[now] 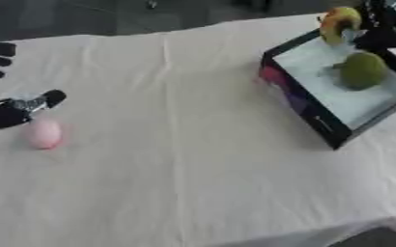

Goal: Pick up the objects with one hand, pass them to the other hand, and then place them into the box on the other side of the table.

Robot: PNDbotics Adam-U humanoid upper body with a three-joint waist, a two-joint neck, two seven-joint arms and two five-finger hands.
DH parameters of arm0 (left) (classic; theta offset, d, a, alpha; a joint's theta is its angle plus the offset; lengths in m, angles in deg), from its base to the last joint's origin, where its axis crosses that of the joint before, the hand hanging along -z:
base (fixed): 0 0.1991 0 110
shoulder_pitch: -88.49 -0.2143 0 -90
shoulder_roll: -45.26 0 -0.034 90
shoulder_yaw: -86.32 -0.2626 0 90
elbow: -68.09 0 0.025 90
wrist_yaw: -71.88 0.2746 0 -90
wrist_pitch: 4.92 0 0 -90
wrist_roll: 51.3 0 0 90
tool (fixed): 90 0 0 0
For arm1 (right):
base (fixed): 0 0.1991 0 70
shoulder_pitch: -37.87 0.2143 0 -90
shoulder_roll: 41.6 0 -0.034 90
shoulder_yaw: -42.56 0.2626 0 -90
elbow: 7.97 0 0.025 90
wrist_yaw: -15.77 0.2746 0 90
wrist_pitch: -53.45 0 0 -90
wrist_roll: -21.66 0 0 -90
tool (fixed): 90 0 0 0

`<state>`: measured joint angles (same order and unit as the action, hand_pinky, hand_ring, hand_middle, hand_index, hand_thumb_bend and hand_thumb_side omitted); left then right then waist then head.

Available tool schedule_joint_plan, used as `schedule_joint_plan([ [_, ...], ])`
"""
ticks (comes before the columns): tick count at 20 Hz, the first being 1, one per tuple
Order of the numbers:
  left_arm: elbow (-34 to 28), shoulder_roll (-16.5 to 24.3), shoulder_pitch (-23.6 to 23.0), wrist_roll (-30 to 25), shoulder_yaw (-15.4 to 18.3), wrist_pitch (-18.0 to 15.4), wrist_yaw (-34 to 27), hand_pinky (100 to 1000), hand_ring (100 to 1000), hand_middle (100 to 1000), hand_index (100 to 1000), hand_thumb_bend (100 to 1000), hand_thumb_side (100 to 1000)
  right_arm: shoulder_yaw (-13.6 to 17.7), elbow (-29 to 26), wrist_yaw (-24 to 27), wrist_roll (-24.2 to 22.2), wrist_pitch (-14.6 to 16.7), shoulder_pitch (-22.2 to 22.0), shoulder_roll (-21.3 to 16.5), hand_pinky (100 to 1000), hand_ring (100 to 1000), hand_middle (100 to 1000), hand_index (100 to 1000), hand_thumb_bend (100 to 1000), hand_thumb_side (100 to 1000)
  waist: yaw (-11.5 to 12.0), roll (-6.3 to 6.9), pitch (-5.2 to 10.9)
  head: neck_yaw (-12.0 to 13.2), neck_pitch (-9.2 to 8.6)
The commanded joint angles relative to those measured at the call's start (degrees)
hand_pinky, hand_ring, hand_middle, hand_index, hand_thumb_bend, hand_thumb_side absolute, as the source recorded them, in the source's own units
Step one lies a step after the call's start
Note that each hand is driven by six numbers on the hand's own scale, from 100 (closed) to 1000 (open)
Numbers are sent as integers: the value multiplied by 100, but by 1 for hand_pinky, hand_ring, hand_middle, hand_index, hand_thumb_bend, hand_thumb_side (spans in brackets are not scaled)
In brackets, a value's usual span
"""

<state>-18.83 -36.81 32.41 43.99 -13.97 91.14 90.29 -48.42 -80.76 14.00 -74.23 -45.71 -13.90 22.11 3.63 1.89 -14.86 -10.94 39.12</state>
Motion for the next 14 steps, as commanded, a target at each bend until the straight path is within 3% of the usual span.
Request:
schedule_joint_plan([
  [1, -113, 228, 44, 0, 108, 45, -42, 754, 777, 745, 830, 814, 459, 123, 190, -218, -112, 164, 48, -287, 858, 763, 617, 625, 100, 100, 15, -23, 150, -64, -66],
  [4, -111, 247, 36, -9, 119, 63, -46, 754, 778, 746, 831, 817, 460, 158, 366, -522, -318, 356, 32, -301, 905, 884, 847, 872, 130, 100, 28, -31, 149, -65, -52],
  [5, -107, 253, 33, -15, 121, 70, -42, 755, 779, 746, 832, 818, 459, 179, 410, -671, -376, 427, 27, -304, 919, 915, 889, 917, 107, 199, 32, -32, 149, -57, -47],
  [7, -96, 264, 23, -39, 128, 86, -23, 756, 780, 748, 833, 819, 454, 241, 484, -941, -394, 524, 17, -297, 937, 952, 929, 961, 100, 292, 38, -33, 149, -32, -38],
  [13, -72, 339, 0, -198, 198, 202, 17, 758, 782, 747, 836, 803, 440, 365, 468, -1014, -56, 483, -5, -267, 932, 947, 928, 953, 100, 224, 52, -25, 149, 49, -3],
  [14, -64, 365, -1, -242, 224, 233, 10, 758, 781, 744, 834, 737, 449, 382, 417, -891, 0, 461, -6, -254, 932, 944, 925, 946, 100, 272, 53, -22, 150, 85, 3],
])
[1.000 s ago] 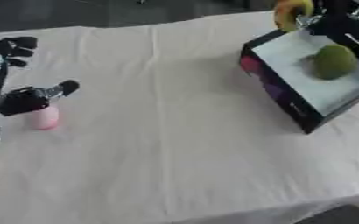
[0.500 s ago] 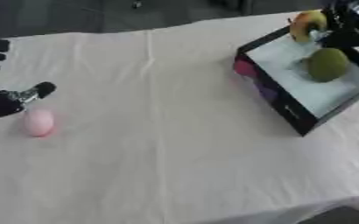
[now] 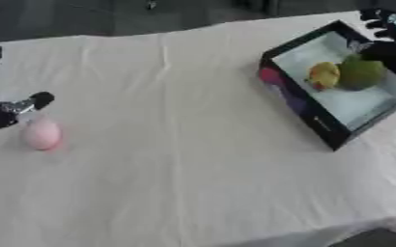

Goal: Pick up the objects with one hand, pass them to the other hand, and then place them into the box on the other side of the table.

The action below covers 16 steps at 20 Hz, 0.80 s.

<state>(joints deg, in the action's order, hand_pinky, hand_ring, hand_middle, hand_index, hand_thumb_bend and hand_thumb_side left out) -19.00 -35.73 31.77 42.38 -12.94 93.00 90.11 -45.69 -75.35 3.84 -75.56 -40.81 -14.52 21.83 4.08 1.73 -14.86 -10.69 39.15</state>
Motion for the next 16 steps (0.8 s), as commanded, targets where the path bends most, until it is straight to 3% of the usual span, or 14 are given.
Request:
schedule_joint_plan([
  [1, -30, 287, 65, -154, 158, 89, 5, 758, 781, 744, 833, 775, 431, 130, -192, 317, 201, -60, 52, -211, 934, 943, 923, 942, 100, 270, 10, 0, 151, 103, 8],
  [5, 217, 489, 213, -826, 375, 364, -164, 774, 798, 757, 840, 728, 436, 189, -645, 1296, 553, -179, 28, -175, 943, 948, 929, 946, 100, 496, 29, 33, 164, 301, 49],
  [9, 803, 784, 536, -1918, 512, 655, -389, 787, 809, 768, 848, 756, 424, 166, -1032, 1761, 664, -250, 33, -180, 943, 946, 928, 943, 100, 495, 45, 53, 185, 408, 70],
  [13, 1335, 1105, 886, -3109, 312, 701, -304, 815, 826, 772, 844, 801, 350, 128, -1254, 1895, 654, -371, 59, -158, 941, 943, 923, 937, 100, 483, 42, 61, 194, 464, 78],
  [16, 1513, 1181, 1095, -3839, 104, 629, 101, 838, 831, 771, 834, 806, 291, 98, -1311, 1893, 641, -432, 84, -114, 940, 940, 920, 933, 100, 480, 43, 59, 195, 511, 84],
])
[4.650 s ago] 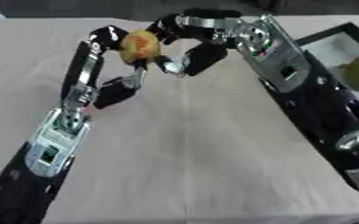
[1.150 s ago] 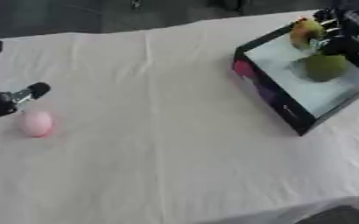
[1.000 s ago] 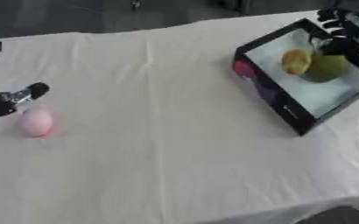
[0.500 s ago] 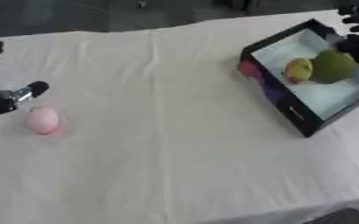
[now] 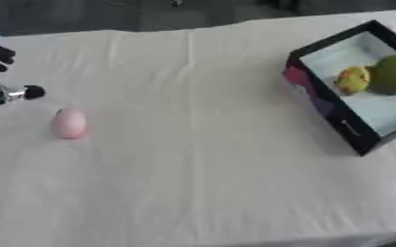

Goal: Pick up the objects with one hand, pass them to the other hand, and then place them into the box on the other side of the table.

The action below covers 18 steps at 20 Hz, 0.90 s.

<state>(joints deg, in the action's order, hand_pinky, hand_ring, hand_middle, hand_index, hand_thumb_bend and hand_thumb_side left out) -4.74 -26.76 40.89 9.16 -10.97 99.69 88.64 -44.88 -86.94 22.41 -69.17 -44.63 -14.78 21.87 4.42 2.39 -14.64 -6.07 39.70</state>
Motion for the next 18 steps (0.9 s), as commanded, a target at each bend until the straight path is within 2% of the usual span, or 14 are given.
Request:
schedule_joint_plan([
  [1, 129, 284, 246, -715, -160, -70, 437, 844, 834, 771, 832, 809, 273, 8, -154, 27, -1, -65, 116, -102, 939, 939, 918, 931, 100, 476, 11, -8, 173, 60, 33],
  [4, 291, 187, 412, -1150, -308, -143, 1085, 851, 837, 771, 832, 782, 240, -22, -133, -10, -17, -95, 136, -53, 939, 936, 916, 929, 100, 478, 13, -13, 174, 86, 44],
  [7, 540, -31, 537, -1281, -377, -153, 1579, 852, 837, 768, 834, 758, 202, -41, -106, -33, -28, -110, 148, -9, 939, 934, 913, 926, 100, 481, 14, -18, 176, 97, 47],
  [10, 854, -300, 661, -1224, -453, -188, 1878, 848, 835, 764, 834, 697, 153, -60, -82, -40, -53, -125, 160, 39, 939, 933, 912, 923, 100, 491, 11, -19, 180, 115, 54],
  [16, 1279, -771, 837, -987, -617, -295, 2202, 846, 834, 761, 810, 652, 138, -94, -50, -65, -103, -151, 200, 109, 939, 930, 907, 919, 100, 490, -13, -21, 175, 153, 74],
  [18, 1307, -845, 878, -898, -655, -304, 2409, 845, 832, 757, 796, 587, 116, -100, -39, -73, -115, -150, 199, 119, 939, 929, 905, 918, 100, 492, -18, -18, 170, 157, 82],
])
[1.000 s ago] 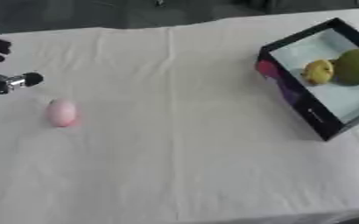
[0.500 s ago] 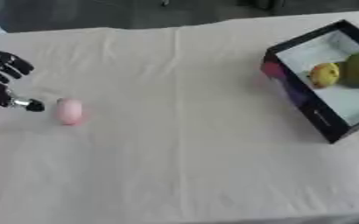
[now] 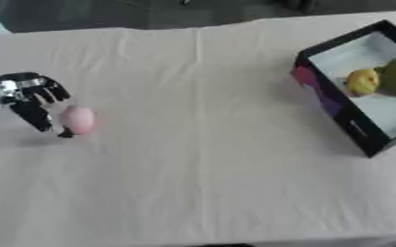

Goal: Pick up the objects with one hand, pass them to the other hand, and then place them into the box on the other side of the table.

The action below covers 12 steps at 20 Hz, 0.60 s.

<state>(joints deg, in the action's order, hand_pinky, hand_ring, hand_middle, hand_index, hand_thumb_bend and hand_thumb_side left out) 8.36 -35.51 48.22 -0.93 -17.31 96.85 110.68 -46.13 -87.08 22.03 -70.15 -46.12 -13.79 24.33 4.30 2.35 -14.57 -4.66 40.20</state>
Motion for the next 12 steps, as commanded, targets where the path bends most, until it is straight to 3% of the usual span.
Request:
schedule_joint_plan([
  [1, -3, 1, 161, 188, -38, -16, 339, 842, 829, 754, 786, 558, 105, 24, -18, -36, -21, -1, 95, -124, 939, 929, 905, 917, 100, 493, -8, -11, 160, 19, 35],
  [3, 8, -50, 163, 340, -56, -2, 530, 837, 823, 748, 762, 488, 100, 23, -7, -36, -28, -5, 85, -115, 939, 928, 904, 916, 100, 493, -12, -9, 156, 23, 35],
  [7, -17, -128, 126, 669, -99, 67, 667, 820, 786, 695, 691, 242, 100, 14, -5, -19, -47, -7, 81, -105, 939, 927, 904, 915, 100, 492, -16, -8, 153, 27, 35],
  [12, -710, 6, 3, 620, -139, 81, 400, 765, 732, 644, 641, 169, 100, 19, -53, 10, -46, -2, 78, -115, 938, 925, 902, 913, 100, 488, -2, -13, 152, 8, 45],
])
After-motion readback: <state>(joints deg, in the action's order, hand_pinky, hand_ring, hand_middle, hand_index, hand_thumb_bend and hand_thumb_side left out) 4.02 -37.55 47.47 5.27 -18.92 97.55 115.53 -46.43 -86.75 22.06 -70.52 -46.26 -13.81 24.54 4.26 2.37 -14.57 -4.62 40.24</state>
